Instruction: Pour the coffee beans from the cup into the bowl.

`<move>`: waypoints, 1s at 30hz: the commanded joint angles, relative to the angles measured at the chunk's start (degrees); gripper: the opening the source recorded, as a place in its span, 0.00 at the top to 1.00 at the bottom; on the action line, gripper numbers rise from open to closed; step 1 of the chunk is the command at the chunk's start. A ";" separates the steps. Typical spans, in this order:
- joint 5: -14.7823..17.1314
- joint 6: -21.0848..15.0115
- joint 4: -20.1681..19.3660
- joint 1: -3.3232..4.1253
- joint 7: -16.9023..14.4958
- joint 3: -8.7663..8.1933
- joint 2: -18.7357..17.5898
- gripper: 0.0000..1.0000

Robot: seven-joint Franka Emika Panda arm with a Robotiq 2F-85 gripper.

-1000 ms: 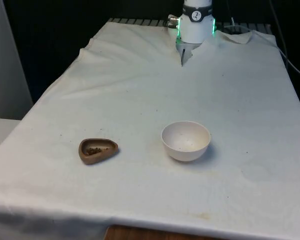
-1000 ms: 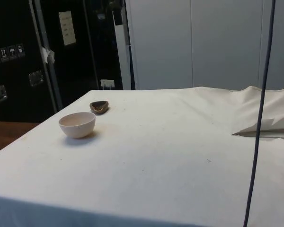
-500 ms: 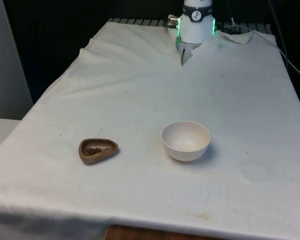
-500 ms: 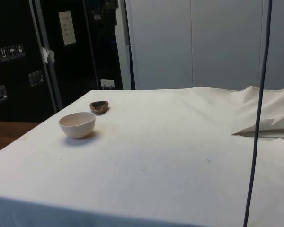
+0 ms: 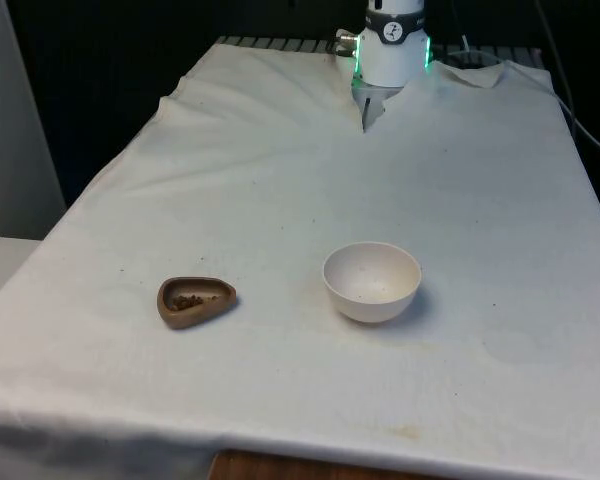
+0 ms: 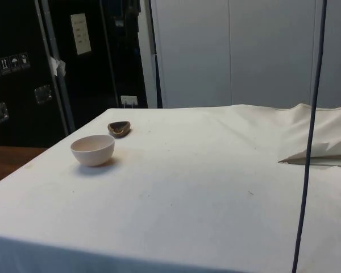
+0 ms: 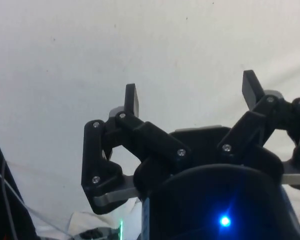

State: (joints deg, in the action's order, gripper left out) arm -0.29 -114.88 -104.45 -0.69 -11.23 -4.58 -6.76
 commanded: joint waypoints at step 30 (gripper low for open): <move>4.35 -10.26 6.47 -0.69 -11.29 -4.64 -11.29 0.00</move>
State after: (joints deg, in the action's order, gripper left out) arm 3.50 -125.08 -98.15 -1.09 -22.06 -9.51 -17.82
